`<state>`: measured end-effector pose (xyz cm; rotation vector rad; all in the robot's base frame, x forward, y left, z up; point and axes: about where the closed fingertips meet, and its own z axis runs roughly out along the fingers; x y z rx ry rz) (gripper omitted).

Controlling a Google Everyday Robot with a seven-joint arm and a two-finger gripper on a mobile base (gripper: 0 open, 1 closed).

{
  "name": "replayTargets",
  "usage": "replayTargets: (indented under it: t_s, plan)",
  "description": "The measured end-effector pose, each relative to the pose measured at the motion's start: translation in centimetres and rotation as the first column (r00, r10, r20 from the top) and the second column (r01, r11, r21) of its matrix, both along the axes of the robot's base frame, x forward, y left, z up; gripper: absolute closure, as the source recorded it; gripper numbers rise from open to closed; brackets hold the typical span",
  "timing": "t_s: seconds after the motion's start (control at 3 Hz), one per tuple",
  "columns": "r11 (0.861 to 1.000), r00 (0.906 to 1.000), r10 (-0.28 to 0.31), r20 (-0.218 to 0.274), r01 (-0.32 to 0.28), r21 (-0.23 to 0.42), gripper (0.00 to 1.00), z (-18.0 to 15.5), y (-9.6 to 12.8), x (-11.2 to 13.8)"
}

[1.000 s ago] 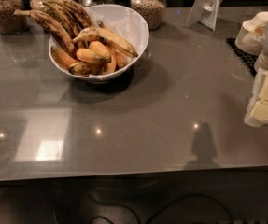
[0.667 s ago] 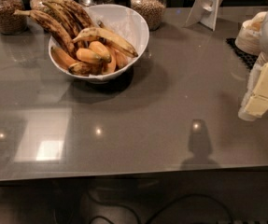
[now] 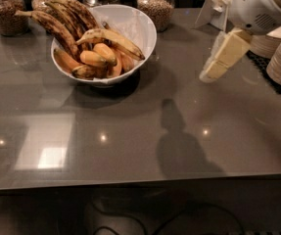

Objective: Pick banana from white bowl

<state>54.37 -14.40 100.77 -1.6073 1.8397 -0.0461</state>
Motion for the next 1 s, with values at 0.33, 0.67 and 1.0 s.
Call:
replayTargets:
  t_s: [0.33, 0.67, 1.0]
  plan:
    - [0.991, 0.9926, 0.069, 0.1, -0.079, 0.104, 0.0, 1.6, 3.8, 5.0]
    - [0.971, 0.9731, 0.141, 0.182, -0.172, 0.168, 0.0, 4.0, 8.2, 9.2]
    - [0.971, 0.9728, 0.143, 0.182, -0.174, 0.166, 0.0, 3.9, 8.3, 9.2]
